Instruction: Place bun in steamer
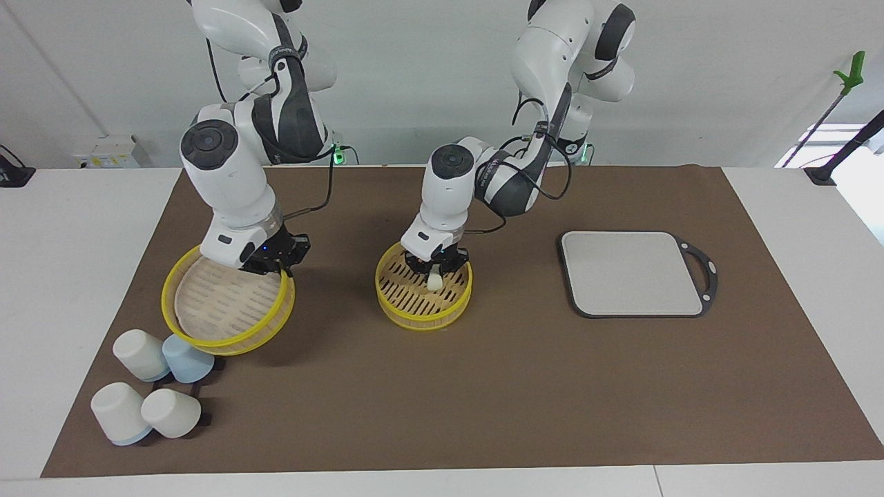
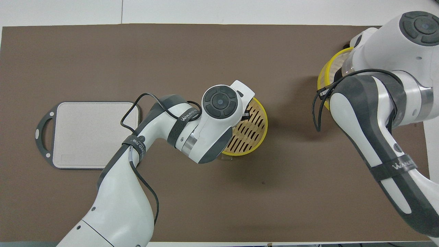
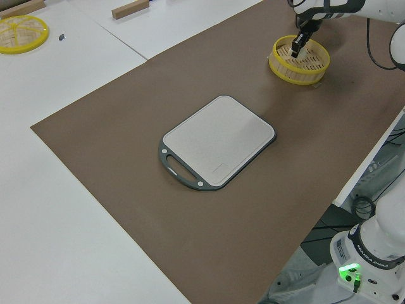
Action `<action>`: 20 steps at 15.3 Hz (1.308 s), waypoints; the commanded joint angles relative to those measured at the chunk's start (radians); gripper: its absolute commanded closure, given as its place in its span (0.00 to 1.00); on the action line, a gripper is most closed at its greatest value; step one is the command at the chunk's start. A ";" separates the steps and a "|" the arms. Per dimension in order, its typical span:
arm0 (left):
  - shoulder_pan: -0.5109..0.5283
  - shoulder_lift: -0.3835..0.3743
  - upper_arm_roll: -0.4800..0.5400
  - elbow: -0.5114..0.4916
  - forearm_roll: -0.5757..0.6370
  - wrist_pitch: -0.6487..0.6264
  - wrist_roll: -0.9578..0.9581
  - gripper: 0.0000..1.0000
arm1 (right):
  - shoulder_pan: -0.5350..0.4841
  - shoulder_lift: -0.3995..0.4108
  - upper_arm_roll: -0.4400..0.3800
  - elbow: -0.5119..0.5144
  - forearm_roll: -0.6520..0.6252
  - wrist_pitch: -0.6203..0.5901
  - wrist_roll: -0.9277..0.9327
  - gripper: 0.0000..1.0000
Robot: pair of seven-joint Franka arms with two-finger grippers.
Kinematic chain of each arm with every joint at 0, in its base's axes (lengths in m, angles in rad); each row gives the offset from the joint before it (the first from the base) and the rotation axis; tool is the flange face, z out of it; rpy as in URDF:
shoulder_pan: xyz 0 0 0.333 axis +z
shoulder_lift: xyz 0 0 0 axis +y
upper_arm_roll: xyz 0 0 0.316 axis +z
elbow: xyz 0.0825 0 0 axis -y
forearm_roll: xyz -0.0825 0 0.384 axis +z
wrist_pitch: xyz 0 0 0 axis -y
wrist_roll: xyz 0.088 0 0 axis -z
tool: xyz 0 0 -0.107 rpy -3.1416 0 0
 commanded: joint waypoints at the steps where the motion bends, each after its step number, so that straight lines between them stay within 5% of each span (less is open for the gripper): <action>1: -0.021 0.006 0.018 0.007 0.030 0.012 -0.023 0.44 | 0.003 -0.035 0.000 -0.037 0.011 0.024 -0.006 1.00; 3: -0.021 0.006 0.018 0.004 0.032 0.015 -0.052 0.05 | 0.003 -0.035 0.000 -0.037 0.011 0.026 -0.006 1.00; 4: -0.023 0.006 0.018 0.001 0.032 0.017 -0.055 0.01 | 0.005 -0.035 0.001 -0.036 0.011 0.026 -0.004 1.00; 9: 0.003 -0.075 0.019 -0.010 0.030 -0.071 -0.037 0.00 | 0.038 -0.025 0.003 0.016 0.049 0.012 0.057 1.00; 17: 0.275 -0.336 0.018 -0.008 0.021 -0.380 0.202 0.00 | 0.228 -0.005 0.001 0.084 0.042 0.009 0.322 1.00; 20: 0.422 -0.408 0.018 -0.008 0.021 -0.471 0.372 0.00 | 0.346 0.067 -0.003 0.188 0.025 -0.002 0.466 1.00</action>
